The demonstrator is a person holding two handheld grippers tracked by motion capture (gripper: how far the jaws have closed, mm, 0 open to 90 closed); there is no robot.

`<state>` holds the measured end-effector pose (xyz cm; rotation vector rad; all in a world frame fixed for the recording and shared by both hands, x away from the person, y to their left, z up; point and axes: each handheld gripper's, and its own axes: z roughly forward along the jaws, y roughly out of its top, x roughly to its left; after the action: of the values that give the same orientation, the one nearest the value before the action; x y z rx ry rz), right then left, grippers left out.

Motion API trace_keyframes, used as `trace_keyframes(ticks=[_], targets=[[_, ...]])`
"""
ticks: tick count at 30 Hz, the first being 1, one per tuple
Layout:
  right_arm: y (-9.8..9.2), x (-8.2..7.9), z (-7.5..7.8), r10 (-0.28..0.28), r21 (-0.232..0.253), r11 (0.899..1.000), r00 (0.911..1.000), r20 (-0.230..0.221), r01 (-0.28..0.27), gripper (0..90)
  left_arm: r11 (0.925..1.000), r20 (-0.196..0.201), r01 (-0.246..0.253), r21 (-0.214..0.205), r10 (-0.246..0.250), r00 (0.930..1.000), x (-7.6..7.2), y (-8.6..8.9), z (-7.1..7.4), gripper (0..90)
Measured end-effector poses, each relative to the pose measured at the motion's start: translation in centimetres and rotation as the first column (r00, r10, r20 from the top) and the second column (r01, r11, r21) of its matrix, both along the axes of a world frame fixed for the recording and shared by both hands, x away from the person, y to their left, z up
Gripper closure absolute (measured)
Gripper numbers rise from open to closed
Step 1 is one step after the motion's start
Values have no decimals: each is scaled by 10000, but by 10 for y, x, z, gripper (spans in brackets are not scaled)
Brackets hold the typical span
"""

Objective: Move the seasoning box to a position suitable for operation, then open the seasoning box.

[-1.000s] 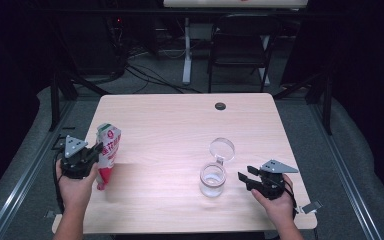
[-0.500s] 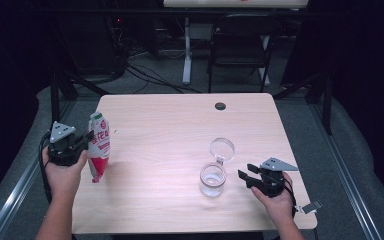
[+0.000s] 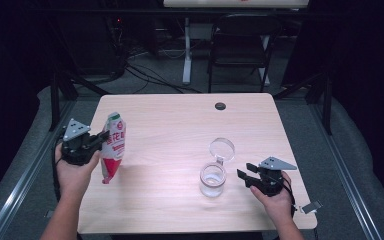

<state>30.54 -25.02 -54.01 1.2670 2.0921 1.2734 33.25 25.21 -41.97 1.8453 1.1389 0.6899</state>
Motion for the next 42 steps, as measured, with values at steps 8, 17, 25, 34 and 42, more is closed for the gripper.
trace_keyframes(ticks=[8,17,25,34,42], targets=[[-1,0,0,-12,26,10000,10000,-13,12,515,9925,-164,1218,93,-1217,9924,2,-43,-5,900],[-2,-1,0,-83,44,10000,10000,5,83,515,9716,-315,2364,111,-2359,9713,1,-86,-9,900],[-1,-1,0,-85,34,10000,10000,5,85,515,9525,-289,3043,-89,-3044,9521,-5,-113,-15,900],[0,-1,-1,-11,70,10000,10000,-21,11,515,9335,-361,3585,43,-3581,9330,-14,-121,-21,900],[0,-1,0,-45,-32,10000,10000,79,45,514,9242,-374,3820,-71,-3819,9234,-22,-121,-25,899]])
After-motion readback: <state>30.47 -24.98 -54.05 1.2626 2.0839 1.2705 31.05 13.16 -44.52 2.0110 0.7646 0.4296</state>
